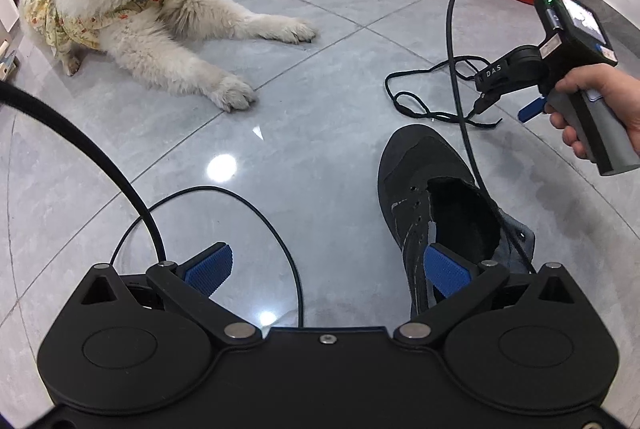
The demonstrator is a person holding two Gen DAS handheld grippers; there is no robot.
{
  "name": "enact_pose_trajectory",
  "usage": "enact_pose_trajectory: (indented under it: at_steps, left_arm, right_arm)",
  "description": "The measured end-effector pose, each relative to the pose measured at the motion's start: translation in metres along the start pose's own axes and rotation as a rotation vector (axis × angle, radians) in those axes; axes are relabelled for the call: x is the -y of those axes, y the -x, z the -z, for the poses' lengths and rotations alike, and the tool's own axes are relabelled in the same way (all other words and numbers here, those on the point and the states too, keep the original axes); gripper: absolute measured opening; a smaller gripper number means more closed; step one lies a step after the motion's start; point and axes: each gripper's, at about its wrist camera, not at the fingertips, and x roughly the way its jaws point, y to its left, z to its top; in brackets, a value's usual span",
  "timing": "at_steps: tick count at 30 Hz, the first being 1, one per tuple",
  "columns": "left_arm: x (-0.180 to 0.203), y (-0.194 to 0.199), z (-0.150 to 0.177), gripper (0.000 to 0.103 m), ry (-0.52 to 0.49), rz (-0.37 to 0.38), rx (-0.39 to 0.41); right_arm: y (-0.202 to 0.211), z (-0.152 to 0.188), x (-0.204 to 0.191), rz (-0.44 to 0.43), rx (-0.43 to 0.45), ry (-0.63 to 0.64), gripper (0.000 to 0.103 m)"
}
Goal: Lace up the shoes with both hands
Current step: 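Close the right gripper on one end of the black shoelace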
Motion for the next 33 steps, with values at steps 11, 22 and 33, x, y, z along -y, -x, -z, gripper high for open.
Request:
enact_pose_trajectory:
  at_steps: [11, 22, 33]
  left_arm:
    - [0.001, 0.004, 0.006, 0.103, -0.009, 0.015, 0.014]
    - [0.002, 0.008, 0.010, 0.103, -0.006, 0.022, 0.024]
    - [-0.001, 0.013, 0.012, 0.103, 0.001, 0.022, 0.029]
  right_arm:
    - [-0.009, -0.013, 0.003, 0.057, -0.060, -0.206, 0.056]
    - [-0.016, -0.036, -0.033, 0.178, -0.164, -0.162, 0.010]
    - [-0.001, -0.049, -0.049, 0.127, -0.114, -0.145, 0.002]
